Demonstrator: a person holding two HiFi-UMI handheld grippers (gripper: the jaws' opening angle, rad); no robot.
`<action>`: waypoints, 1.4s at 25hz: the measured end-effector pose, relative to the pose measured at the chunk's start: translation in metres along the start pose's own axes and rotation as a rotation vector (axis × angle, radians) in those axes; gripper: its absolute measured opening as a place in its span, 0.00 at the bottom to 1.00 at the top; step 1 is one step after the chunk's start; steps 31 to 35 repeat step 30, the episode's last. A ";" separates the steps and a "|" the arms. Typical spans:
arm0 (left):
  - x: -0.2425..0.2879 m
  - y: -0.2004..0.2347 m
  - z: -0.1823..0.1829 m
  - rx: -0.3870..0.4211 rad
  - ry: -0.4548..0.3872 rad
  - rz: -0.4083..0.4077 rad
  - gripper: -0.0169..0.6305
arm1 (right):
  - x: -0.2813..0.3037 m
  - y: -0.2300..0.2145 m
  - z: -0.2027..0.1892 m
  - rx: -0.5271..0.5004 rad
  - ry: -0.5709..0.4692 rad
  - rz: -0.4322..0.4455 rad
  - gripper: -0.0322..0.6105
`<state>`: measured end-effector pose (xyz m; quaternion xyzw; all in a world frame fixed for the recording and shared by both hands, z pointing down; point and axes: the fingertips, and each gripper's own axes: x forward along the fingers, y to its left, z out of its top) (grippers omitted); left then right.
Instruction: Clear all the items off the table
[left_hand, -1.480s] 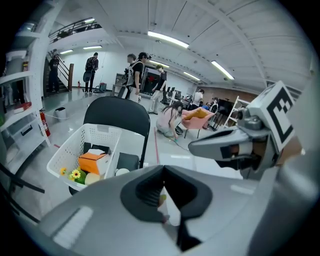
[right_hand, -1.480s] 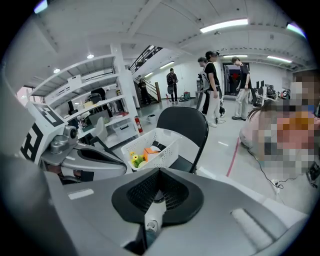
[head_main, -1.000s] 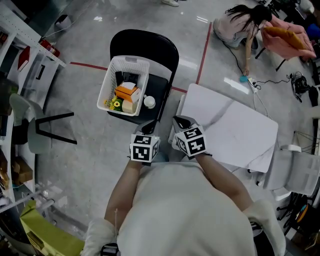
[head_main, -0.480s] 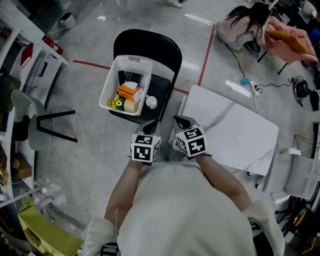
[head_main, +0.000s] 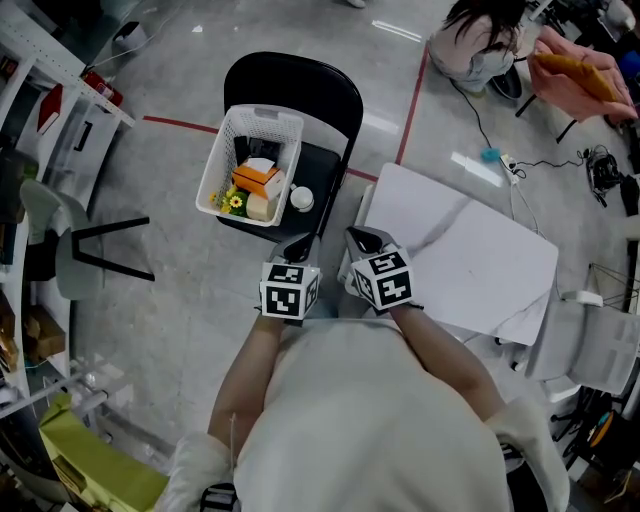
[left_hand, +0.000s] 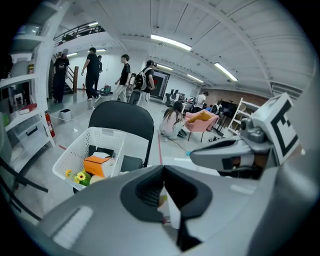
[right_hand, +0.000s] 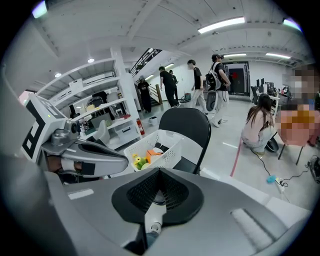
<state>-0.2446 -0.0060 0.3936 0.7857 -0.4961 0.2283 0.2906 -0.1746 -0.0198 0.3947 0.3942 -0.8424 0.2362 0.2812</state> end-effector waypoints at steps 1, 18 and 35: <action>0.000 0.000 0.001 0.001 0.000 0.001 0.04 | 0.000 -0.001 0.000 0.001 0.001 0.000 0.05; 0.002 0.002 0.006 -0.004 -0.007 0.002 0.04 | 0.001 -0.001 0.007 -0.011 -0.006 -0.003 0.05; 0.003 0.000 0.008 0.004 -0.010 -0.003 0.04 | -0.001 0.000 0.009 -0.006 -0.022 0.000 0.05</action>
